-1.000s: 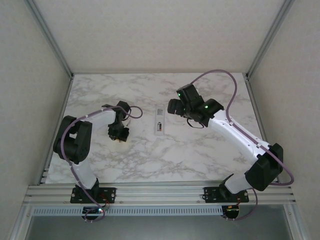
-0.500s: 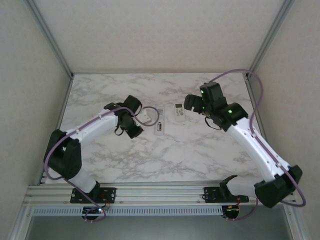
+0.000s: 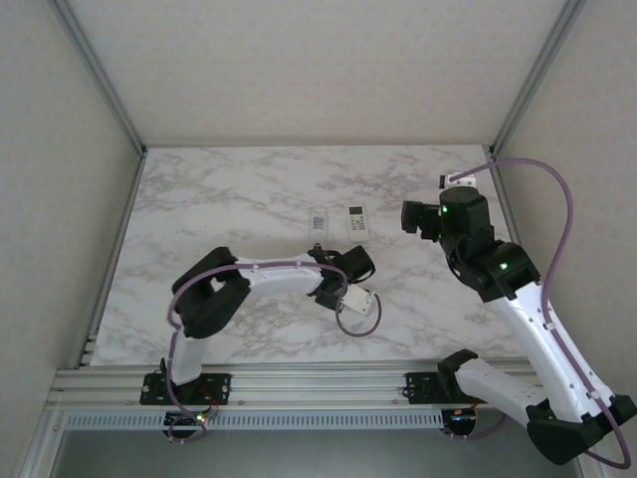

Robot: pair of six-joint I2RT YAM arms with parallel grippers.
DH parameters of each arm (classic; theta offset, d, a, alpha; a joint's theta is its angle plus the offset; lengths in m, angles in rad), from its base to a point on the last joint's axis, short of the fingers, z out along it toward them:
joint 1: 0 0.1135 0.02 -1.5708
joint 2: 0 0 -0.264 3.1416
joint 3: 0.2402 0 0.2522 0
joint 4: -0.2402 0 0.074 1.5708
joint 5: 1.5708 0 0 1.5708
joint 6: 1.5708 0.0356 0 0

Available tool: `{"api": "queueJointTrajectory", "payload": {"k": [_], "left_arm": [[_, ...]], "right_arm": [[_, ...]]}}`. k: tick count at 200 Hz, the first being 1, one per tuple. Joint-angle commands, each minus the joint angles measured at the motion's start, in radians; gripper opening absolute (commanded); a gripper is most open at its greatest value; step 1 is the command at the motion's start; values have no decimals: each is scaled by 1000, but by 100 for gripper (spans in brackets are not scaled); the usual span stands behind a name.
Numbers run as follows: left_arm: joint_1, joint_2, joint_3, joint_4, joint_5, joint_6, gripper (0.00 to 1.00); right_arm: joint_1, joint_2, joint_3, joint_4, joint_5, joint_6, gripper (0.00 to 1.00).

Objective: Load the batteries into the remote control

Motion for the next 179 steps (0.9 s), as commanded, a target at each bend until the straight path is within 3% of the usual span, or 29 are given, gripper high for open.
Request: {"api": "queueJointTrajectory", "payload": {"k": [1, 25, 39, 73, 94, 139, 179], "left_arm": [[2, 62, 49, 42, -9, 53, 0], [5, 83, 49, 27, 5, 65, 0], [12, 81, 49, 13, 30, 68, 21], [27, 62, 50, 8, 88, 50, 24], [29, 30, 34, 45, 76, 31, 42], [40, -75, 71, 81, 125, -106, 54], [90, -345, -43, 159, 184, -264, 63]], "right_arm": [[-3, -38, -20, -33, 19, -5, 99], [-3, -77, -38, -35, -4, 17, 99], [-4, -96, -51, -36, -10, 31, 99], [-3, -130, -100, -45, -4, 59, 99], [-4, -126, -120, -65, -8, 59, 99], [-16, -29, -136, -42, -231, -51, 99], [-115, 143, -108, -82, -383, -54, 99]]}}
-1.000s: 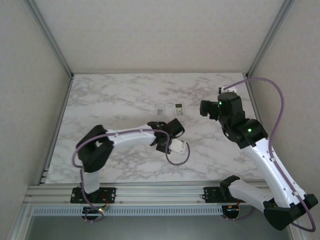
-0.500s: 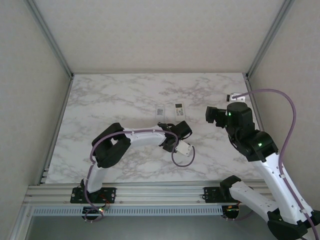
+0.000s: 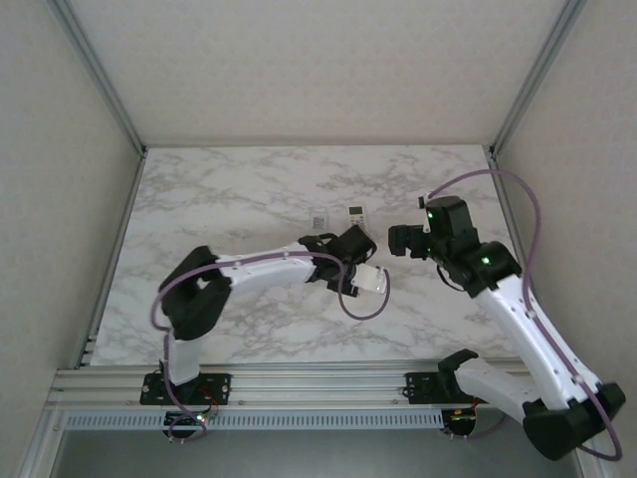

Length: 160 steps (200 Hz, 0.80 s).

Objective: Load the batteries into the remote control

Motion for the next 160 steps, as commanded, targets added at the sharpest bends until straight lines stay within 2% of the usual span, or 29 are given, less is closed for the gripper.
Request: {"api": "queueJointTrajectory", "payload": {"k": [1, 26, 48, 64, 77, 92, 128, 140, 160], "left_arm": [[44, -204, -63, 40, 49, -139, 64], [144, -447, -226, 98, 35, -343, 72], [310, -704, -402, 248, 48, -626, 90], [459, -830, -466, 315, 36, -896, 99], [552, -878, -487, 316, 18, -1078, 100], [628, -900, -502, 309, 32, -1222, 100], [739, -905, -498, 251, 105, -1412, 100], [781, -894, -492, 217, 170, -1446, 100], [866, -855, -465, 146, 310, -1452, 100]], "right_arm": [[-65, 66, 16, -29, -142, -16, 99], [-118, 141, -17, 23, -290, -13, 99], [-113, 268, -7, 12, -399, -56, 96], [-59, 386, 58, -57, -364, -110, 91], [10, 475, 108, -92, -311, -186, 88], [82, 562, 152, -114, -268, -249, 82], [188, 726, 239, -118, -271, -312, 69], [205, 765, 251, -122, -273, -314, 64], [231, 817, 249, -133, -259, -301, 63]]}}
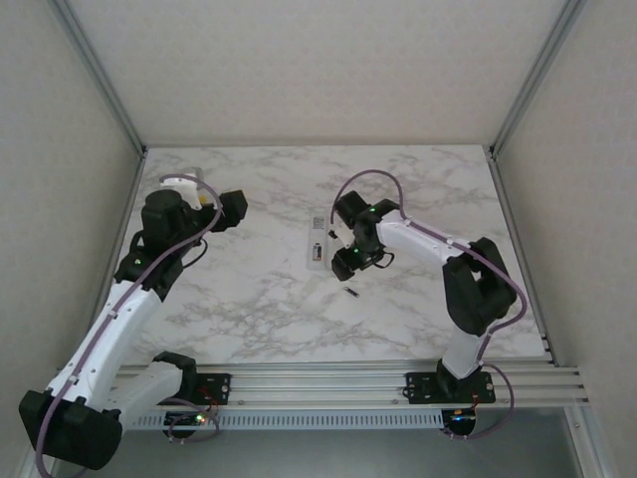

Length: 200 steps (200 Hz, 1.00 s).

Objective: Load the batteries into the remote control

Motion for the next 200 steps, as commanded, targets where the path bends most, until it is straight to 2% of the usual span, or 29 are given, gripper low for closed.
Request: {"api": "queueJointTrajectory", "payload": {"k": [1, 23, 74, 124, 133, 163, 200], "left_arm": [[80, 37, 30, -95, 183, -117, 100], [137, 87, 57, -143, 272, -112, 100], [130, 105, 51, -141, 249, -78, 100], [79, 99, 73, -191, 141, 6, 100], [66, 97, 78, -199, 124, 24, 100], [41, 100, 73, -204, 43, 32, 100], [34, 108, 69, -192, 27, 32, 100]], "right_arm": [[26, 54, 20, -54, 17, -23, 63], [44, 61, -7, -38, 12, -2, 59], [77, 59, -53, -37, -26, 21, 53], [80, 126, -40, -14, 77, 71, 40], [110, 134, -40, -10, 89, 79, 37], [125, 156, -37, -5, 100, 96, 29], [130, 193, -22, -2, 68, 118, 16]]}}
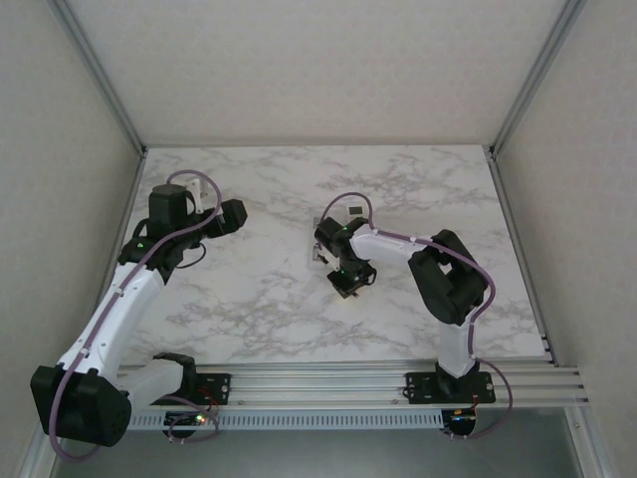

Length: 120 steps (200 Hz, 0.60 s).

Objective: Load the batteries into the remote control

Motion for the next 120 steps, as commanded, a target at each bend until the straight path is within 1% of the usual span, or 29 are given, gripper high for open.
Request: {"api": "queueJointTrajectory", "payload": {"k": [1, 12, 29, 39, 49, 56, 74, 92, 120], "left_arm": [[-13, -3, 26, -8, -46, 21, 100], [-15, -1, 27, -10, -60, 25, 99], [-18, -1, 34, -17, -82, 36, 100], [-20, 0, 39, -23, -89, 40, 100], [-21, 3, 44, -24, -91, 40, 100], [-21, 5, 45, -23, -93, 37, 100], [-21, 13, 48, -17, -96, 30, 100], [-26, 23, 58, -17, -98, 30, 100], [-51, 36, 75, -25, -100, 52, 100]], "right_arm": [[17, 52, 14, 6, -34, 26, 16], [17, 55, 23, 3, -40, 33, 11], [16, 34, 49, 5, -53, 62, 8], [5, 6, 81, 20, -77, 127, 5], [-3, -30, 110, 64, -115, 202, 5], [-4, -54, 130, 101, -115, 259, 5], [-3, -82, 175, 191, -44, 414, 7], [-3, -55, 224, 228, 50, 552, 7], [-3, 9, 270, 246, 158, 650, 8]]}}
